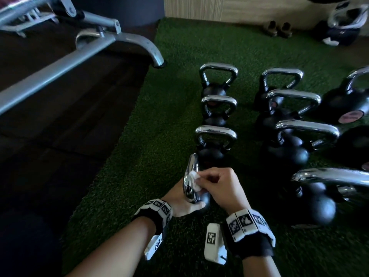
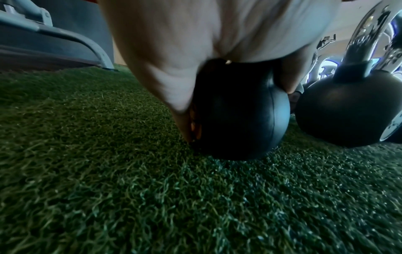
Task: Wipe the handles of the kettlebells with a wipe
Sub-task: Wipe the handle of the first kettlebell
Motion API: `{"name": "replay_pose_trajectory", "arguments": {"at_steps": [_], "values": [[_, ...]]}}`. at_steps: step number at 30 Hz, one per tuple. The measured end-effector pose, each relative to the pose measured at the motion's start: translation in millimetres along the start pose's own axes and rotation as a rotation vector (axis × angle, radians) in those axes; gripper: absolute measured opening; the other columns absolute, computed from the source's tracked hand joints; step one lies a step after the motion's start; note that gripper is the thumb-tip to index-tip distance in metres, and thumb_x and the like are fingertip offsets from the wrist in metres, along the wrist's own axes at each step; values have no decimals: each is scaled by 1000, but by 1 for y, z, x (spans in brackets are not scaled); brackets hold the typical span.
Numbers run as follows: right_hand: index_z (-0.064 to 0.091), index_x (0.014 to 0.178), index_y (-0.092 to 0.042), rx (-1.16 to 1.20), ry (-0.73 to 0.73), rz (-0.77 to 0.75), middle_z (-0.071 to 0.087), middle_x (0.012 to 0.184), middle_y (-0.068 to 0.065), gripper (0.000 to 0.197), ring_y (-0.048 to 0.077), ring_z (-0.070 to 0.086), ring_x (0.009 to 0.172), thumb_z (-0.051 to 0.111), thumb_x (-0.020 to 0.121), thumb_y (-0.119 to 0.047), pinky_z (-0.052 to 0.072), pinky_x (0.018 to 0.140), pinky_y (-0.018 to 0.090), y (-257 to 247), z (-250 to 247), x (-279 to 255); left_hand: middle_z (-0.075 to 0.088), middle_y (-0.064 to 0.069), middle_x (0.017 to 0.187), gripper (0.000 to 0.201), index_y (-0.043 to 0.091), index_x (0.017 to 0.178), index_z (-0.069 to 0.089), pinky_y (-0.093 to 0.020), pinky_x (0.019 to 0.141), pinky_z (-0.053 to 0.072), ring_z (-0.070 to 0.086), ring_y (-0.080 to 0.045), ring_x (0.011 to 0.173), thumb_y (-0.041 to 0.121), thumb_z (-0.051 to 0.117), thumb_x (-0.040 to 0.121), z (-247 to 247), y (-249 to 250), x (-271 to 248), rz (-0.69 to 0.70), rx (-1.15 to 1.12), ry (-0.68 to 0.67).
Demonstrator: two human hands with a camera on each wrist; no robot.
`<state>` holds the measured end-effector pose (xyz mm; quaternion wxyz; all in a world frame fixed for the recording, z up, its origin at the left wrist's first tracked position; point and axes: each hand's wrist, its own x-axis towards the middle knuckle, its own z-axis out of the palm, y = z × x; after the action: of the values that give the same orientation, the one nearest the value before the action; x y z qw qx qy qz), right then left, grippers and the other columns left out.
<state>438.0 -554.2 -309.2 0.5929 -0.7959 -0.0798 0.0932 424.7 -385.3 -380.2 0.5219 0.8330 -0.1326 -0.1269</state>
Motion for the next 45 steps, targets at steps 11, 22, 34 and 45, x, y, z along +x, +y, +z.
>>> {"name": "replay_pose_trajectory", "arguments": {"at_steps": [11,22,34,45], "values": [[81,86,-8,296,-7,177,79,81,12,9,27,77,71,80,83,0,62,66,30,4,15,-23,65,-1,79,15,16,93,65,-40,70,55,63,-17,74,28,71,87,-8,0,5,-37,125,-138],[81,103,-20,-347,-175,32,71,100,-13,16,3,67,90,75,90,-14,52,82,16,21,11,9,73,-2,104,26,18,109,67,-35,96,55,68,-11,101,26,79,87,-17,-6,4,-42,103,-199],[76,76,-17,-22,-415,230,74,71,2,25,13,69,66,68,86,4,58,65,29,30,12,-9,53,12,121,85,15,144,39,-3,93,39,54,15,110,19,89,75,-18,-15,-6,141,222,-252],[77,97,2,212,-443,206,76,96,21,17,19,71,80,70,84,10,60,76,32,43,11,-21,34,-4,152,91,29,150,30,-42,119,40,42,-20,140,42,84,77,-15,-12,-14,132,354,-252]]}}
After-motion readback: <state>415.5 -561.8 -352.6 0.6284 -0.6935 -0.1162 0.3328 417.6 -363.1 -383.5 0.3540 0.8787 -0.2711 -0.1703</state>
